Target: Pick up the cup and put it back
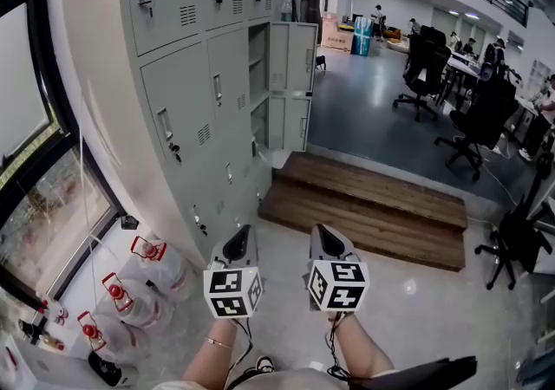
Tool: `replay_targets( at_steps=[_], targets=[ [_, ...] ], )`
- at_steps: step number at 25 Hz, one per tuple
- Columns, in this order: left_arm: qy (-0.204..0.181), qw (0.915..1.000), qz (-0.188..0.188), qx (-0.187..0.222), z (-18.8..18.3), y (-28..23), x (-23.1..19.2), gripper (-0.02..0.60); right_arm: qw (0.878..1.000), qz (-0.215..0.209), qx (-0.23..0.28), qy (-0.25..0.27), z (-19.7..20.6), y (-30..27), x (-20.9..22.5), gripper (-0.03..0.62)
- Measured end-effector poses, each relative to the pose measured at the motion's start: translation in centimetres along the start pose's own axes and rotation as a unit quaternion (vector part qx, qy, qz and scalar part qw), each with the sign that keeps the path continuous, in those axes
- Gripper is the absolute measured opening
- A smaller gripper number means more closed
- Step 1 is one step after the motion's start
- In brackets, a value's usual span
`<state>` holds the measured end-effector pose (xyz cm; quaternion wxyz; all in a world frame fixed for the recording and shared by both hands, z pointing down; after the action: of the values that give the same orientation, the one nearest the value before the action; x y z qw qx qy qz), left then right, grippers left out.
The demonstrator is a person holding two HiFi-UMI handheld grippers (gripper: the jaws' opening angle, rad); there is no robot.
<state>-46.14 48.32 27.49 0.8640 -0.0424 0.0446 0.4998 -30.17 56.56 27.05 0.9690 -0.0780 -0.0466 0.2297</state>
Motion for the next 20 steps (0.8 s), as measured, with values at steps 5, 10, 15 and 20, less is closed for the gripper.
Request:
replay_targets(
  at_steps=[5, 10, 15, 20],
  targets=[
    [-0.006, 0.9999, 0.008, -0.002, -0.3, -1.5, -2.6, 0.009, 1.000, 0.014, -0.002, -0.012, -0.2, -2.8, -0.9, -0.009],
    [-0.012, 0.9997, 0.022, -0.006, -0.4, -3.2, -4.8, 0.009, 0.999, 0.028, 0.004, -0.019, -0.7, -5.1, -1.7, -0.009],
    [0.007, 0.9995, 0.027, -0.010, 0.3, -5.0, -6.6, 0.009, 0.999, 0.035, -0.007, -0.013, -0.2, -7.1, -1.5, -0.009],
    [0.014, 0.9995, 0.024, -0.014, 0.7, -7.1, -8.1, 0.009, 0.999, 0.031, -0.012, -0.013, 0.0, -9.5, -1.3, -0.008]
  ],
)
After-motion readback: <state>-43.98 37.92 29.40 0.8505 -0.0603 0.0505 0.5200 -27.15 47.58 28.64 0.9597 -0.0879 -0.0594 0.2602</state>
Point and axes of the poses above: the fingertips, and each gripper's own axes: y backward along the fingers, x to its right, z out of its underside, the point moved 5 cm from there along y, backward along the fingers, and after that the axes turned 15 degrees about z, right-handed, at the moved point
